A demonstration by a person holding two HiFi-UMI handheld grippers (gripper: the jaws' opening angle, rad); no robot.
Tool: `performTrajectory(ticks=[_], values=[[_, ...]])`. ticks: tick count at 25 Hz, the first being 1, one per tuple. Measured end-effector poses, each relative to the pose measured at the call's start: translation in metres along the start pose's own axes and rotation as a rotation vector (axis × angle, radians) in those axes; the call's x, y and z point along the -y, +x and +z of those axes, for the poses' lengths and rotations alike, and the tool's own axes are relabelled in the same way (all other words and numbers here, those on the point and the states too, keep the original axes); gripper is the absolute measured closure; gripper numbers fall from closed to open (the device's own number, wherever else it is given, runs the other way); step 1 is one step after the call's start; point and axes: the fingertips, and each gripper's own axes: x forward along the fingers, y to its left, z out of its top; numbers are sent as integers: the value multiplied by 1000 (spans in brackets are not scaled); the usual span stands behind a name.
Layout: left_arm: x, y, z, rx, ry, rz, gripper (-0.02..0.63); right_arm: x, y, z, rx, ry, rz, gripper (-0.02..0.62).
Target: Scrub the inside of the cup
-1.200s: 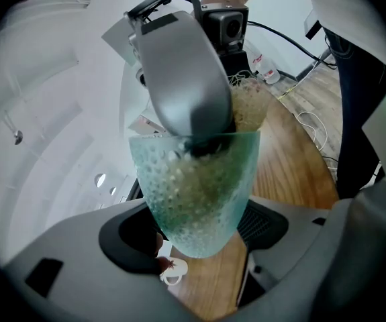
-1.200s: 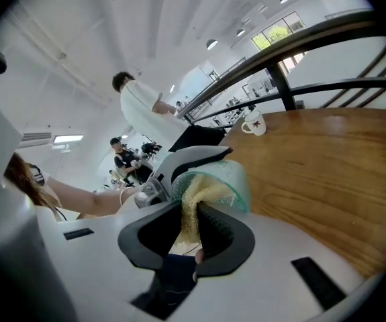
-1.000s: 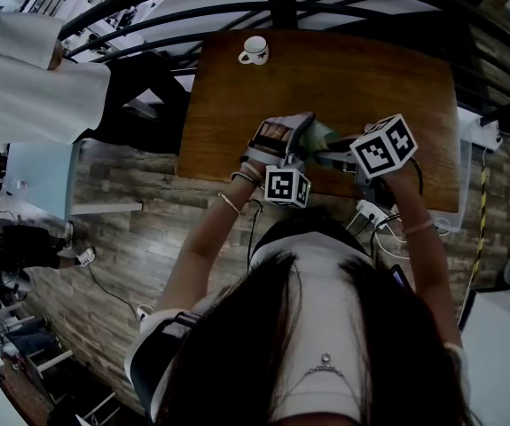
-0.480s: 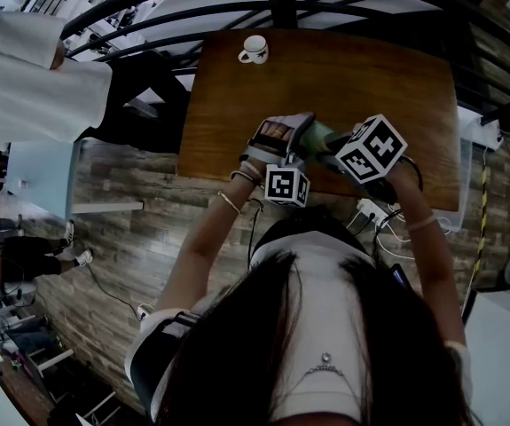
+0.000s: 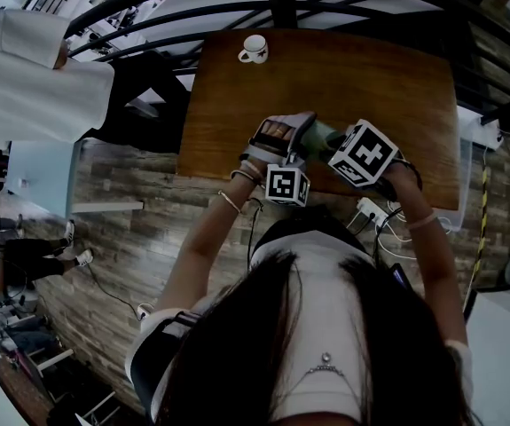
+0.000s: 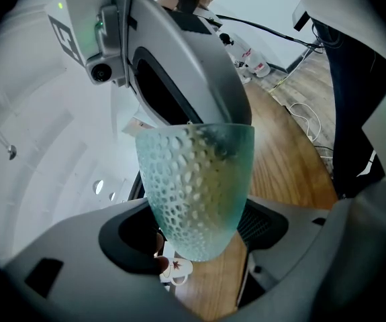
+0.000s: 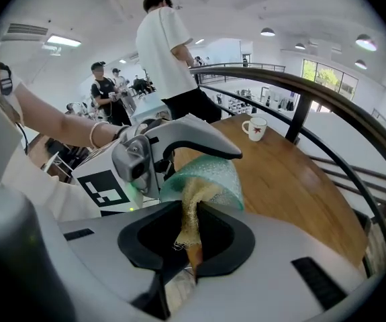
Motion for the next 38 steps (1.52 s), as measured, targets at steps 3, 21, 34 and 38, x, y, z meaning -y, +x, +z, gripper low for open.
performTrajectory(ticks=[3, 21, 34, 38], values=[[-1, 0, 2, 1, -7, 6, 256, -4, -2, 1, 29, 28, 41, 512], [-14, -11, 4, 3, -71, 41, 256, -16, -22, 22, 333, 392, 351, 514], [-20, -14, 1, 0, -96, 65, 256, -14, -29, 31, 492, 610, 500, 514], [-23, -11, -4, 7, -91, 86, 256, -10, -34, 41, 554, 653, 546, 514]])
